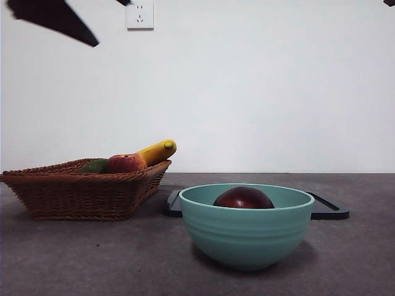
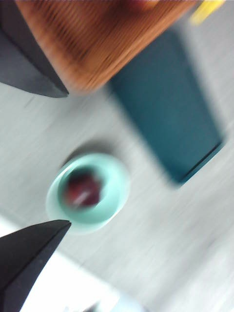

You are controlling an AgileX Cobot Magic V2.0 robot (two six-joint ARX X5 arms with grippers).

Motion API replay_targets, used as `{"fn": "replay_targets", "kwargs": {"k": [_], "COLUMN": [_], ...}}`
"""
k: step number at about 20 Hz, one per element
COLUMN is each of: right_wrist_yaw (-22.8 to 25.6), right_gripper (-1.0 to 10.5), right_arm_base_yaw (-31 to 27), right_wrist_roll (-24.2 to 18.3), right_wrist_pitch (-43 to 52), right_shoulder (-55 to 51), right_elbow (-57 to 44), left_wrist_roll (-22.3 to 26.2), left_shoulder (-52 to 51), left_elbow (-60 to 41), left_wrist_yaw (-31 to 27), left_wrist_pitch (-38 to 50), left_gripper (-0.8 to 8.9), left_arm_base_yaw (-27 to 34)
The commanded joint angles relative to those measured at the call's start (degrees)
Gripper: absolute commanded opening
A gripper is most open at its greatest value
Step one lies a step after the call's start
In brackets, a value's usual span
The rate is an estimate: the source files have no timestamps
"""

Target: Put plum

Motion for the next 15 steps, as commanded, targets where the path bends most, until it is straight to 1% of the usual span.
{"fn": "replay_targets", "kwargs": {"k": [1, 3, 5, 13, 15], "right_wrist_yaw": [0.1, 0.1, 0.1, 0.1, 0.1], "right_gripper": [4.0, 4.0, 4.0, 4.0, 4.0], "right_arm_base_yaw": [0.2, 0.2, 0.2, 0.3, 0.8], "right_wrist_roll": [-0.7, -0.7, -0.6, -0.5, 0.1], "right_wrist_pitch": [0.6, 0.6, 0.5, -2.4, -3.0], "right_shoulder": [0.3, 0.3, 0.3, 1.5, 2.3], "right_elbow": [1.0, 1.0, 1.0, 1.0, 0.9], "left_wrist_roll": [0.2, 1.4, 2.8, 2.8, 2.8], "left_shoulder": [-2.6, -4.1, -4.4, -4.5, -4.5], "left_elbow": [-4.0, -6.6, -7.0, -7.0, -7.0], "left_wrist_yaw": [3.8, 5.2, 5.5, 5.8, 5.8], "left_wrist_pitch": [-2.1, -4.6, -7.1, -7.2, -7.2], "left_gripper": [4.02, 4.02, 4.02, 4.02, 4.02], "left_arm_base_yaw": [-0.3, -0.3, -0.3, -0.3, -0.3]}}
